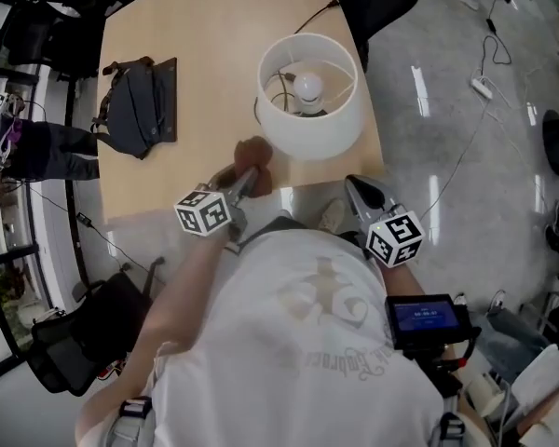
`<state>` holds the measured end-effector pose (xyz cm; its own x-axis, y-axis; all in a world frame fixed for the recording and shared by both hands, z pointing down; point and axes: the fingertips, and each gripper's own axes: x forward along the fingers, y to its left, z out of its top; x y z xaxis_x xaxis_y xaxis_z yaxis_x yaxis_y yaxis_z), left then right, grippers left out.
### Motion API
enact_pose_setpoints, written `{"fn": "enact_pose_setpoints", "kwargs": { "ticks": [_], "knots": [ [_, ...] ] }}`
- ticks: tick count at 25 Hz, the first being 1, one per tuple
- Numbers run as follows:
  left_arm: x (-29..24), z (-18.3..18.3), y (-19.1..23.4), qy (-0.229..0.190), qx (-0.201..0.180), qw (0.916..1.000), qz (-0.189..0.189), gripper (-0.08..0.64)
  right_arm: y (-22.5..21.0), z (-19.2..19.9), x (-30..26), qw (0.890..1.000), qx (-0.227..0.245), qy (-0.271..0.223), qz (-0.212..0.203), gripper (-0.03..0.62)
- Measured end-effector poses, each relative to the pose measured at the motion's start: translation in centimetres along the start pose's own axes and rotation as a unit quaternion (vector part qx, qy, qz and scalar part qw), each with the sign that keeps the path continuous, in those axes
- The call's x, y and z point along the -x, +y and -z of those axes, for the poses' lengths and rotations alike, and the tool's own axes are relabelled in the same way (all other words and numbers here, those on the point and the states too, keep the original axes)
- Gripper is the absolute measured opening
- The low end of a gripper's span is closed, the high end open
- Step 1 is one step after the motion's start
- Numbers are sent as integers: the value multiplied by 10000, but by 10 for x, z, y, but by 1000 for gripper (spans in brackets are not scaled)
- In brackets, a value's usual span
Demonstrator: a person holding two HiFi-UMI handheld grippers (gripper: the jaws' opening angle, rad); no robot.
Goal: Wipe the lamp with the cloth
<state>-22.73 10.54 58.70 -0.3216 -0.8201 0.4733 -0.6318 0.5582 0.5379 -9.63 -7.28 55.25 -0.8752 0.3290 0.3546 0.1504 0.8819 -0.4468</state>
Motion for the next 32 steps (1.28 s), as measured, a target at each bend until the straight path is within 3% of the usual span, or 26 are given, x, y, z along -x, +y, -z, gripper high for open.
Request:
{"fn": "enact_pose_setpoints", "kwargs": {
  "ticks": [4,9,12,17,19,23,28,32],
  "knots": [
    [19,-36,-16,-708,10,9972,-258,115,3,4,-4,9992,124,91,-361,14],
    [48,-97,-30,-1524,-291,9849,-770,110,6,9,-2,9981,192,173,-557,14],
    [57,-137,-59,-1988,-464,9765,-686,109,3,8,4,9980,238,152,-574,14],
    [60,-186,-114,-2380,-1249,9616,-558,110,-5,7,11,9988,157,23,-462,14],
    [54,-192,-130,-2403,-1594,9560,-545,110,-8,8,13,9989,143,-11,-442,14],
    [31,-178,-133,-2014,-2226,9514,-682,109,-12,9,12,9990,113,-87,-429,14],
    [24,-162,-127,-1769,-2095,9589,-731,109,-18,2,20,9991,77,-183,-385,14],
    [14,-153,-123,-1600,-2055,9640,-535,112,-24,-5,23,9992,60,-241,-314,14]
  ]
}}
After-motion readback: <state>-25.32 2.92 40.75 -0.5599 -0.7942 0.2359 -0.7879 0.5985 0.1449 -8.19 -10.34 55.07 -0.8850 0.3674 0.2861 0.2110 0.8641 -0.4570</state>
